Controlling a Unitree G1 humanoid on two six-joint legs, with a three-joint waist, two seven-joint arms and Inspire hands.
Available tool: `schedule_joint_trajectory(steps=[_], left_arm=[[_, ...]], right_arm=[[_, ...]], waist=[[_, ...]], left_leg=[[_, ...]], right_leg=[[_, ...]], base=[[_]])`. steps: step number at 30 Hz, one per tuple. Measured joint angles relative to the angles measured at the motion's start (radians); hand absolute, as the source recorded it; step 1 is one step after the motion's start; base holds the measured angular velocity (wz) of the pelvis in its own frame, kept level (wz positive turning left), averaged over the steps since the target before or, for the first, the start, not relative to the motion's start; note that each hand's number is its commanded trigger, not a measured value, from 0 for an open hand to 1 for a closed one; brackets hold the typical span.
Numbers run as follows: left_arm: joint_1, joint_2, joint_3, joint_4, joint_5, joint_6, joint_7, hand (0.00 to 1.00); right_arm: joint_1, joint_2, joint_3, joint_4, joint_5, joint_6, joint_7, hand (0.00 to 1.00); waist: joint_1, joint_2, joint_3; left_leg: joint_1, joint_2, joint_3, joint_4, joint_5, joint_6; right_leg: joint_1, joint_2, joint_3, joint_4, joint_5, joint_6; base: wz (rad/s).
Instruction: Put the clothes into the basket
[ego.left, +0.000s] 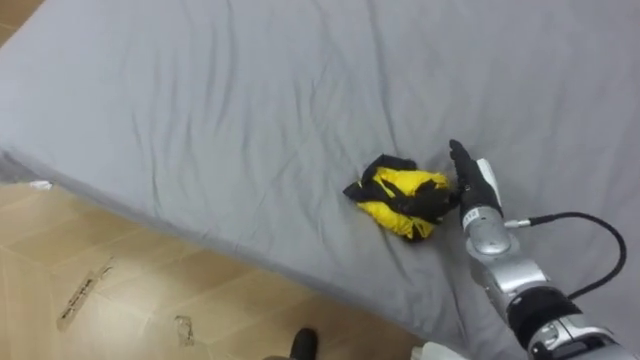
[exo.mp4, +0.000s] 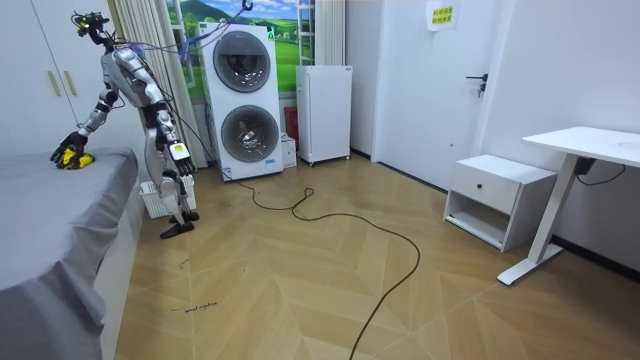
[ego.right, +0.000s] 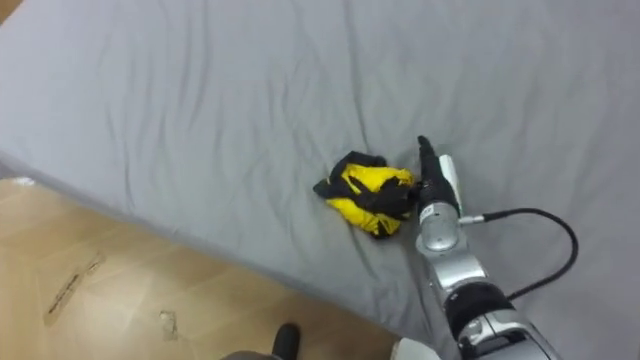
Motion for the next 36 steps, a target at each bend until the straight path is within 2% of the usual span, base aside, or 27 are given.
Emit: schedule_joint_trajectory(steps=[3,6,10,12,16,17,21,26,28,29,30,32,33,36], left_arm=[[-0.005,0.007,-0.009,-0.002,0.002,0.001,-0.005,0.00],[-0.006,0.011,-0.038,-0.003,0.002,0.001,-0.006,0.00],[-0.007,0.012,-0.042,-0.024,0.004,0.022,-0.007,0.00],[-0.007,0.012,-0.044,-0.036,0.004,0.022,-0.007,0.00],[-0.027,0.012,-0.047,-0.042,0.004,0.013,0.001,0.00],[-0.032,0.013,-0.047,-0.043,0.006,0.007,0.010,0.00],[-0.064,0.012,-0.039,-0.042,0.005,-0.009,0.014,0.00],[-0.071,0.012,-0.026,-0.052,0.005,-0.011,0.014,0.00],[-0.065,0.012,-0.009,-0.051,0.003,-0.012,0.014,0.00],[-0.063,0.012,-0.006,-0.051,0.001,-0.012,0.014,0.00],[-0.057,0.012,-0.004,-0.051,-0.001,-0.012,0.014,0.00],[-0.044,0.017,0.011,-0.052,-0.002,-0.013,0.015,0.00],[-0.041,0.019,0.014,-0.052,-0.003,-0.013,0.015,0.00],[-0.020,0.017,0.067,-0.066,-0.011,-0.015,0.015,0.00]], right_arm=[[-0.011,-0.037,0.003,0.076,0.009,-0.030,0.014,1.00],[-0.019,-0.059,0.001,0.104,0.013,-0.030,0.030,1.00],[-0.012,-0.075,-0.010,0.133,0.022,-0.029,0.031,1.00],[-0.009,-0.073,-0.020,0.139,0.043,-0.016,0.036,1.00],[0.004,-0.070,-0.054,0.138,0.060,-0.019,0.055,1.00],[0.005,-0.070,-0.060,0.139,0.059,-0.019,0.058,1.00],[0.023,-0.070,-0.078,0.137,0.058,-0.019,0.055,1.00],[0.035,-0.071,-0.079,0.130,0.039,0.008,0.053,1.00],[0.036,-0.071,-0.091,0.123,0.004,0.029,0.053,1.00],[0.039,-0.072,-0.098,0.115,0.004,0.033,0.053,1.00],[0.059,-0.075,-0.101,0.088,0.010,0.038,0.053,1.00],[0.110,-0.077,-0.108,0.016,0.020,0.050,0.053,1.00],[0.122,-0.077,-0.111,-0.002,0.015,0.055,0.053,1.00],[0.186,-0.081,-0.170,-0.128,0.009,0.070,0.049,1.00]], waist=[[-0.002,0.003,0.0008],[-0.002,0.004,0.0012],[-0.006,0.004,0.0011],[-0.005,0.004,0.0010],[-0.021,0.004,0.0009],[-0.034,0.004,0.0009],[-0.036,0.002,-0.0004],[-0.052,-0.005,-0.0074],[-0.061,-0.015,-0.0129],[-0.062,-0.017,-0.0132],[-0.065,-0.020,-0.0162],[-0.089,-0.038,-0.0304],[-0.095,-0.043,-0.0344],[-0.137,-0.054,-0.0401]], left_leg=[[0.004,-0.007,-0.004,0.000,0.001,0.002],[0.004,-0.017,-0.022,-0.001,0.002,0.003],[0.001,-0.027,-0.039,-0.003,0.002,0.003],[0.001,-0.030,-0.044,-0.003,0.002,0.003],[0.003,-0.034,-0.040,-0.007,0.002,0.003],[0.005,-0.034,-0.038,-0.007,0.002,0.003],[0.012,-0.032,-0.027,-0.009,0.004,0.007],[0.057,-0.035,-0.032,-0.042,0.011,0.017],[0.081,-0.033,-0.017,-0.052,0.012,0.019],[0.091,-0.033,-0.009,-0.056,0.013,0.019],[0.110,-0.032,0.003,-0.059,0.013,0.019],[0.148,-0.033,0.024,-0.072,0.012,0.019],[0.157,-0.033,0.028,-0.075,0.012,0.019],[0.217,-0.034,0.052,-0.093,0.012,0.019]], right_leg=[[0.011,-0.005,-0.016,-0.002,-0.004,0.006],[0.016,-0.010,-0.025,-0.002,-0.010,0.012],[0.018,-0.014,-0.041,-0.002,-0.016,0.017],[0.021,-0.016,-0.045,-0.002,-0.017,0.020],[0.026,-0.018,-0.048,-0.002,-0.019,0.023],[0.029,-0.018,-0.041,-0.002,-0.019,0.023],[0.034,-0.016,-0.010,0.002,-0.019,0.024],[0.064,-0.018,-0.008,0.001,-0.018,0.024],[0.075,-0.019,0.025,0.002,-0.020,0.026],[0.081,-0.019,0.033,0.002,-0.019,0.027],[0.095,-0.021,0.043,0.000,-0.020,0.029],[0.124,-0.024,0.059,-0.004,-0.022,0.032],[0.130,-0.025,0.065,-0.004,-0.022,0.033],[0.174,-0.028,0.091,-0.005,-0.025,0.038]], base=[[0.19],[0.14],[0.16],[0.13],[0.11],[0.14],[0.08],[-0.02],[-0.18],[-0.33],[-0.28],[-0.24],[-0.20],[-0.25]])
